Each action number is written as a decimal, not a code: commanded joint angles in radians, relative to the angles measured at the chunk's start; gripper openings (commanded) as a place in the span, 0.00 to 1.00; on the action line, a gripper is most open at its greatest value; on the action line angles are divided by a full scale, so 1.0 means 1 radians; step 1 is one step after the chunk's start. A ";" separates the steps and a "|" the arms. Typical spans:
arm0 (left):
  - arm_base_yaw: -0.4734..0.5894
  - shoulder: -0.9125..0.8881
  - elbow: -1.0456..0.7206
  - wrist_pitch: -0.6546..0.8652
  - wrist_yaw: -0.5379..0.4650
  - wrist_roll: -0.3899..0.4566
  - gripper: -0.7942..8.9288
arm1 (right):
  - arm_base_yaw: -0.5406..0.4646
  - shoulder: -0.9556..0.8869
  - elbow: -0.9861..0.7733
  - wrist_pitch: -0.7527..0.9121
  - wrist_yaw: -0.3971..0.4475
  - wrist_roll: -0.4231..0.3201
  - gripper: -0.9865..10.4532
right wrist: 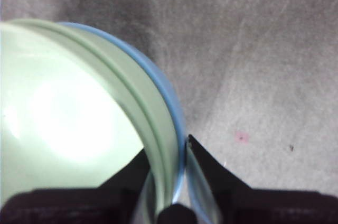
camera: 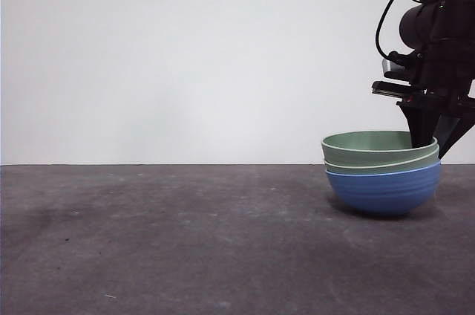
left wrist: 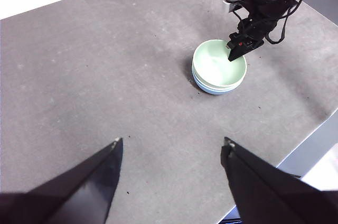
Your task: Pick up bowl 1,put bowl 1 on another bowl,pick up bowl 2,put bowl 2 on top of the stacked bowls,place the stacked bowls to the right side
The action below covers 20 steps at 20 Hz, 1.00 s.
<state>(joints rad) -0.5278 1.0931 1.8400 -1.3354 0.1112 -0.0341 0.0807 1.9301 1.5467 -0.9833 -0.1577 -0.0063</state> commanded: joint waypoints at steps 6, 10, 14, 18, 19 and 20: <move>-0.003 -0.002 0.000 -0.048 -0.001 0.011 0.41 | -0.010 0.007 -0.056 0.026 0.001 -0.010 0.16; -0.003 -0.002 0.000 -0.047 -0.001 0.011 0.41 | -0.015 0.007 -0.056 0.016 0.000 -0.010 0.29; -0.003 0.006 0.000 -0.048 0.000 0.011 0.41 | -0.015 0.007 -0.056 0.018 0.000 -0.010 0.29; -0.003 0.016 0.000 -0.048 0.000 0.011 0.41 | -0.015 -0.023 -0.056 -0.006 0.000 -0.010 0.28; -0.003 0.017 0.000 -0.048 0.000 0.011 0.41 | -0.015 -0.042 -0.056 -0.011 0.001 -0.010 0.28; -0.003 0.019 0.000 -0.048 0.000 0.011 0.41 | -0.015 -0.070 -0.055 -0.013 0.002 -0.010 0.28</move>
<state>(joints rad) -0.5278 1.1126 1.8400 -1.3354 0.1112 -0.0338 0.0658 1.8851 1.4994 -0.9974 -0.1566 -0.0116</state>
